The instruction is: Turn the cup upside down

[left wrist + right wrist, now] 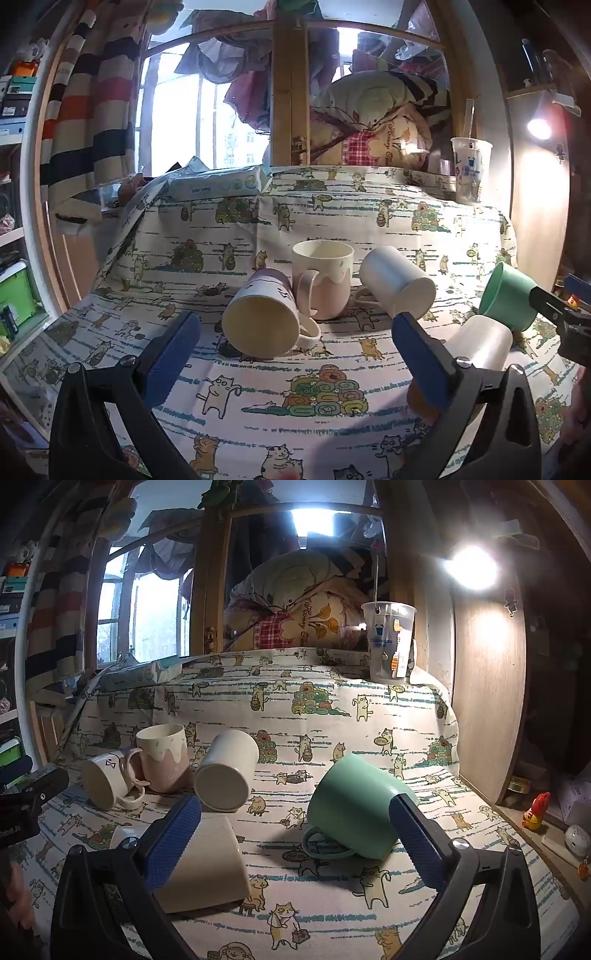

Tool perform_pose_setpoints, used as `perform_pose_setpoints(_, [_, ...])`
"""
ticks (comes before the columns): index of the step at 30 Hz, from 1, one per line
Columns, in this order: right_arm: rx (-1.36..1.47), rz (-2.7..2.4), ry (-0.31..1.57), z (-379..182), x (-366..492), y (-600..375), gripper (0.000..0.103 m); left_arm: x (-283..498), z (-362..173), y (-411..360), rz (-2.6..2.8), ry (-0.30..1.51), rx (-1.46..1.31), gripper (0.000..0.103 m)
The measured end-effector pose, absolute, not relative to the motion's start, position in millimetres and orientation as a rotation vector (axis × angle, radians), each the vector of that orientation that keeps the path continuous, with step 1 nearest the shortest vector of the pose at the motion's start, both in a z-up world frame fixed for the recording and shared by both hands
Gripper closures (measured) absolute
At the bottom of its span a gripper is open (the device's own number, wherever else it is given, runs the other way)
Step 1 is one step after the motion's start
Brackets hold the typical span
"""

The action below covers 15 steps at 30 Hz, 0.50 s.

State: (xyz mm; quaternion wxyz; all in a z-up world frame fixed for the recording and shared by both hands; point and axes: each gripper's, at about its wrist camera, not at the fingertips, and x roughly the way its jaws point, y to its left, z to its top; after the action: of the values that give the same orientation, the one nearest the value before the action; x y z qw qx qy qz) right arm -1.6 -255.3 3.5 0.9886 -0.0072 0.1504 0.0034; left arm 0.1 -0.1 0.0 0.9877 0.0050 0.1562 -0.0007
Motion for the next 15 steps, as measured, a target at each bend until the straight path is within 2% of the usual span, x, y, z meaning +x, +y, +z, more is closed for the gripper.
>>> perform_pose_setpoints(15, [-0.014, 0.006, 0.301, 3.6, -1.3, -256.3, 0.0, -2.2, 0.8, 0.8, -0.024, 0.307, -0.002, 0.0])
